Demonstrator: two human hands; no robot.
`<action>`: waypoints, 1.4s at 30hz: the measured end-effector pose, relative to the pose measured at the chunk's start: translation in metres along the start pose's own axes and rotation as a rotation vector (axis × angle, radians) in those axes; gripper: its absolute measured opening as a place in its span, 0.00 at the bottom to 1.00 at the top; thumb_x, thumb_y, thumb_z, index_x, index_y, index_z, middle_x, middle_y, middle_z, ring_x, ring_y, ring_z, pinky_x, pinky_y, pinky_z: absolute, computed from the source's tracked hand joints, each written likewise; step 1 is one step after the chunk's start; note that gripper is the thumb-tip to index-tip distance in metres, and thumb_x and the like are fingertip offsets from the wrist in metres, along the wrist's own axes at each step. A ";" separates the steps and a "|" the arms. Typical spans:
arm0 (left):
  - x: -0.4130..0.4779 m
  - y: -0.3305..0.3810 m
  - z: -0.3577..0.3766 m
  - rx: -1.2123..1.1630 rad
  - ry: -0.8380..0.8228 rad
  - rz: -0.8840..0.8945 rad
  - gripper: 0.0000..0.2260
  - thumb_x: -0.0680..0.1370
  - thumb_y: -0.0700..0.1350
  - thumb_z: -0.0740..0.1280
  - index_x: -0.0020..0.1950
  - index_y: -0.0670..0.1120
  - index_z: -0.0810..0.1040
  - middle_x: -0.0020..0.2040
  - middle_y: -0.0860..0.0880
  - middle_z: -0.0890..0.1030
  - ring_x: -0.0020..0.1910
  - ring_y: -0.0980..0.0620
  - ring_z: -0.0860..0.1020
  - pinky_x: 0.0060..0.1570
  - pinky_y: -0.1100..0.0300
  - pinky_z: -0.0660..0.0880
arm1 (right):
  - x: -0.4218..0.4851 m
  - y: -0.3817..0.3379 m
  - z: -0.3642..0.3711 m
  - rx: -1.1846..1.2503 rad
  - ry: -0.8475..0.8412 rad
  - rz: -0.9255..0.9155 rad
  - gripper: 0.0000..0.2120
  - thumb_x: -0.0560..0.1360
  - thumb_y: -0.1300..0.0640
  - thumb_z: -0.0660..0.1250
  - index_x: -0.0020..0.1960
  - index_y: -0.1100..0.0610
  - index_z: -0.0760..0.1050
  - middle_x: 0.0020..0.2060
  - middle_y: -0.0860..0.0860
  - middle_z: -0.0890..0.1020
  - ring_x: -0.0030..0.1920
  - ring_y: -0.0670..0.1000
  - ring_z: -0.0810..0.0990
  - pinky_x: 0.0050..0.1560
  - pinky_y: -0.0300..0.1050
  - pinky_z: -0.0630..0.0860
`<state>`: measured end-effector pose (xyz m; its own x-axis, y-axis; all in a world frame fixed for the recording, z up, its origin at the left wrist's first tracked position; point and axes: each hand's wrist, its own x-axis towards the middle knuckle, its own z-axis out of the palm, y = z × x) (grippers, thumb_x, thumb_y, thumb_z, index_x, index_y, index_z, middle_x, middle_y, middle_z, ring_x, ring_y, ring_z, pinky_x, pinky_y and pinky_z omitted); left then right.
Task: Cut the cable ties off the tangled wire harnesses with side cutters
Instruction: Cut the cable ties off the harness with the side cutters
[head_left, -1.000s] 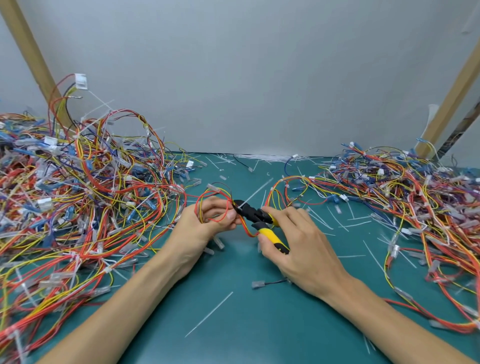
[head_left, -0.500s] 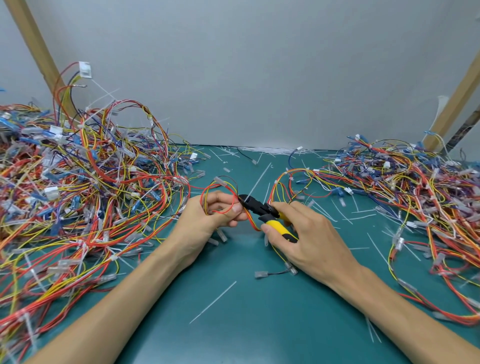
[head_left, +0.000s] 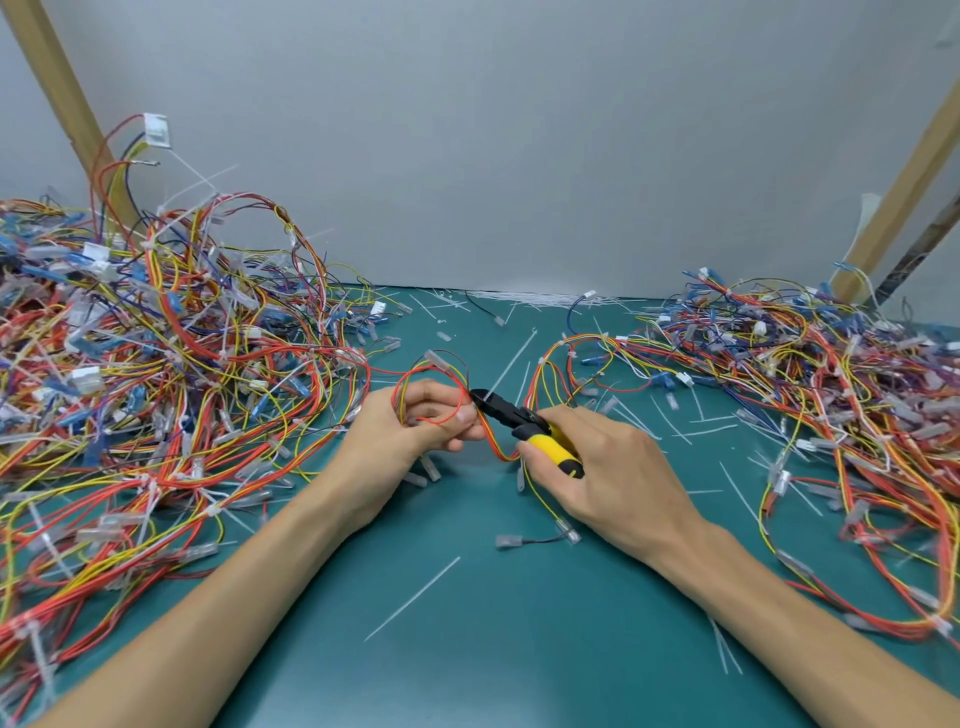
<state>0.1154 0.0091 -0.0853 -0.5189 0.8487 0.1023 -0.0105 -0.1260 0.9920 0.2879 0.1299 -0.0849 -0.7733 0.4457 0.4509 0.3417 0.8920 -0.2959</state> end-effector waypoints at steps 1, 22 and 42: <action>0.000 0.000 0.000 0.009 0.005 -0.005 0.01 0.77 0.36 0.68 0.47 0.39 0.79 0.37 0.46 0.85 0.33 0.59 0.82 0.30 0.72 0.73 | 0.000 0.000 -0.001 -0.014 0.003 -0.004 0.13 0.76 0.41 0.64 0.50 0.50 0.76 0.35 0.46 0.75 0.37 0.50 0.74 0.37 0.47 0.71; -0.001 -0.001 -0.002 0.117 0.027 -0.064 0.07 0.73 0.50 0.71 0.47 0.48 0.80 0.42 0.47 0.86 0.33 0.59 0.79 0.23 0.67 0.68 | 0.003 0.004 0.000 -0.072 -0.007 -0.038 0.20 0.76 0.37 0.56 0.50 0.52 0.76 0.36 0.48 0.79 0.39 0.55 0.78 0.37 0.51 0.74; 0.001 -0.004 -0.003 0.116 0.023 -0.055 0.08 0.69 0.55 0.74 0.45 0.54 0.82 0.44 0.47 0.86 0.36 0.58 0.80 0.26 0.66 0.71 | 0.003 0.006 0.000 -0.042 0.012 -0.044 0.17 0.77 0.39 0.59 0.50 0.51 0.76 0.37 0.48 0.79 0.40 0.54 0.78 0.38 0.51 0.74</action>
<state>0.1124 0.0089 -0.0897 -0.5396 0.8406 0.0473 0.0592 -0.0182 0.9981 0.2872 0.1366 -0.0853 -0.7814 0.4069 0.4731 0.3302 0.9129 -0.2398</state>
